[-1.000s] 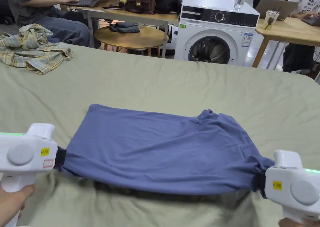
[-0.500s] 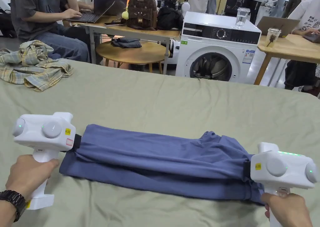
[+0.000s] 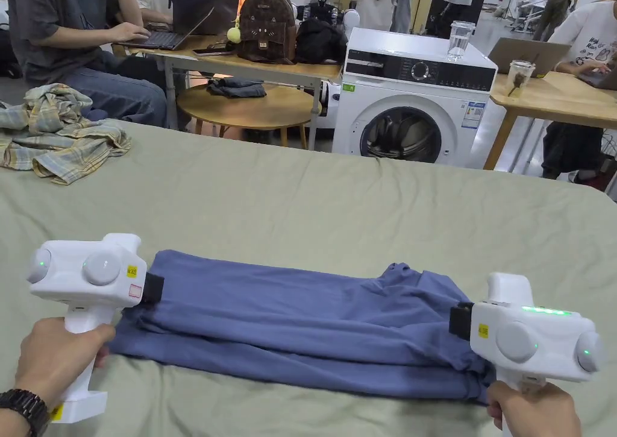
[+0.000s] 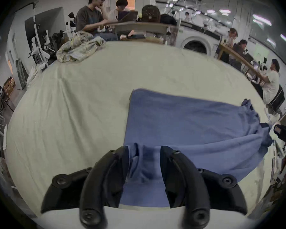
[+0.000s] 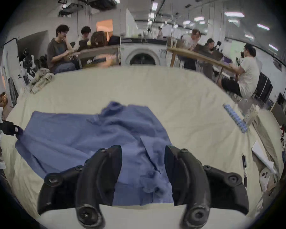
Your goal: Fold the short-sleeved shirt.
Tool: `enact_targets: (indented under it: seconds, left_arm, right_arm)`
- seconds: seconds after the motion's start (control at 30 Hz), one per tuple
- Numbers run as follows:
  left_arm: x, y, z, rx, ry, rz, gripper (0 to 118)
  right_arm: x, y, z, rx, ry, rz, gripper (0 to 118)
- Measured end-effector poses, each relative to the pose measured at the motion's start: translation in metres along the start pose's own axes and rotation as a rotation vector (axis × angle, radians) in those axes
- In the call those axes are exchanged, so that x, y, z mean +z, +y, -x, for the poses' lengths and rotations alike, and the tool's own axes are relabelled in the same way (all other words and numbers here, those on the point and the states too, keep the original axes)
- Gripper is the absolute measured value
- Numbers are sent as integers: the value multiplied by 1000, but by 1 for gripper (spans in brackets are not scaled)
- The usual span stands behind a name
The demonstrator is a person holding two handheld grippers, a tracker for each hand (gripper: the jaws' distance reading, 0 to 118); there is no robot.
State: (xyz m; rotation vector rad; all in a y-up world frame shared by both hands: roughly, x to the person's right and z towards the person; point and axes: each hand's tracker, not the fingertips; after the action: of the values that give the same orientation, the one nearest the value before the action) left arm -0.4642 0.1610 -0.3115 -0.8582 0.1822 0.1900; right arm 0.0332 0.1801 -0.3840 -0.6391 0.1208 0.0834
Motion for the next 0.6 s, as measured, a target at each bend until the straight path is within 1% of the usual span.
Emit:
enact_targets:
  seconds: [0.03,0.1,0.13,0.17,0.2,0.23,0.27,0.3,0.33,0.4,0.47,0.6]
  left_arm:
    - [8,-3,-3,-14,-28,-30,37]
    - [25,-9,-12,-24,-41,-103,37]
    - [35,-16,-15,-38,-66,-144,36]
    - [44,-22,-20,-40,-66,-189,36]
    - [51,-27,-24,-45,-64,-226,36]
    - [56,-31,-28,-64,-72,-270,27]
    - [63,-36,-33,-78,-53,-294,11]
    - [68,-41,-37,-95,-51,-303,0]
    - [74,-46,-41,-103,-35,-325,0]
    - [76,-54,-40,-109,15,-364,0]
    - [80,-61,-36,-110,-16,-351,0]
    - [75,-61,-19,-85,25,-280,0]
  right_arm:
    - [9,0,4,3,10,-33,54]
    - [26,-1,14,-9,9,-99,54]
    - [35,-2,20,-14,12,-130,52]
    - [42,-4,26,-18,11,-160,43]
    - [46,-6,31,-21,8,-186,26]
    - [53,-9,36,-16,12,-209,6]
    - [57,-11,41,-13,14,-217,4]
    - [61,-14,45,-16,10,-230,0]
    - [72,-16,56,-22,11,-244,0]
    - [78,-20,61,-22,38,-256,0]
    - [80,-23,68,-11,47,-252,0]
    - [80,-29,76,-7,75,-240,0]
